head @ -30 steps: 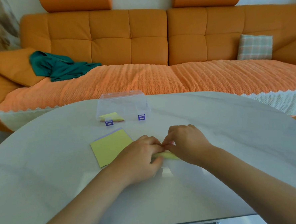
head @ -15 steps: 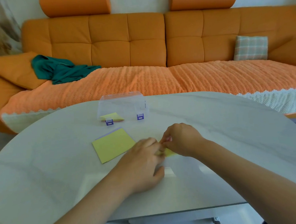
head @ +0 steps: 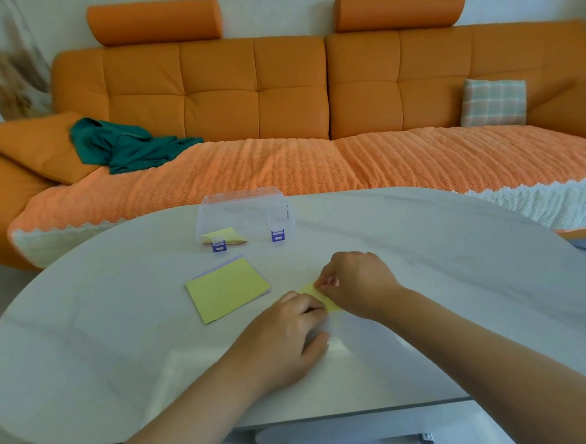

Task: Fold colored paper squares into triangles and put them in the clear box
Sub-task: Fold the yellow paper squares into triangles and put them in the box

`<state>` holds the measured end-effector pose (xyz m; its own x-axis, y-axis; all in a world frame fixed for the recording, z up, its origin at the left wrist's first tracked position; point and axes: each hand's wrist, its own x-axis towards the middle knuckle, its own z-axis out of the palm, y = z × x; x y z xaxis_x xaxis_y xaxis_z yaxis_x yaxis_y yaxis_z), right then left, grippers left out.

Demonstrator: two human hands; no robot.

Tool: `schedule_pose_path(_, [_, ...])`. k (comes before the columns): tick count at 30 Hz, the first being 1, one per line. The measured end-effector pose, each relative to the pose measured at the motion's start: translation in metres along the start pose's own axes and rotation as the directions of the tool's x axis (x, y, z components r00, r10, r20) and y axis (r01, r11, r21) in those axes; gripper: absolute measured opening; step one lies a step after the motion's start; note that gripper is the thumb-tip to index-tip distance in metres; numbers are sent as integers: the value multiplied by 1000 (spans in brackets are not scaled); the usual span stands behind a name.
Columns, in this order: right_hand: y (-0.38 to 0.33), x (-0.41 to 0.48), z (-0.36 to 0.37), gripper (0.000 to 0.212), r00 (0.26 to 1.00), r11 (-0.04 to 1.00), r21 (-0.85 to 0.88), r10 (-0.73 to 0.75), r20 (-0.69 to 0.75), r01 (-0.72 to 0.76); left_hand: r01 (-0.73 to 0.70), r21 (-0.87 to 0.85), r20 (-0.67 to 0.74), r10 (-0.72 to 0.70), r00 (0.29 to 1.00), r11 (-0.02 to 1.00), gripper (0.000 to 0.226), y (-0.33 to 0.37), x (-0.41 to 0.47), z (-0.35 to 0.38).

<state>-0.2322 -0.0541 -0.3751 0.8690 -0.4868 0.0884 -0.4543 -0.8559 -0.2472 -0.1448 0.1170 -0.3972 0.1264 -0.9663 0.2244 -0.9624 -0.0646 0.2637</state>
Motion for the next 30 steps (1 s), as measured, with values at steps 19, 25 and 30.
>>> schedule_pose_path(19, [2, -70, -1, 24, 922, 922, -219, -356, -153, 320, -28, 12, -5, 28, 1000, 1000, 44, 2, -4, 1])
schedule_pose_path(25, [2, -71, 3, 26, 935, 940, -191, -315, -164, 283, 44, 96, -104, -34, 994, 994, 41, 6, -8, 0])
schedule_pose_path(30, [2, -71, 5, 27, 944, 953, -163, -282, -168, 256, 133, 122, -211, -105, 972, 984, 30, -4, -22, -8])
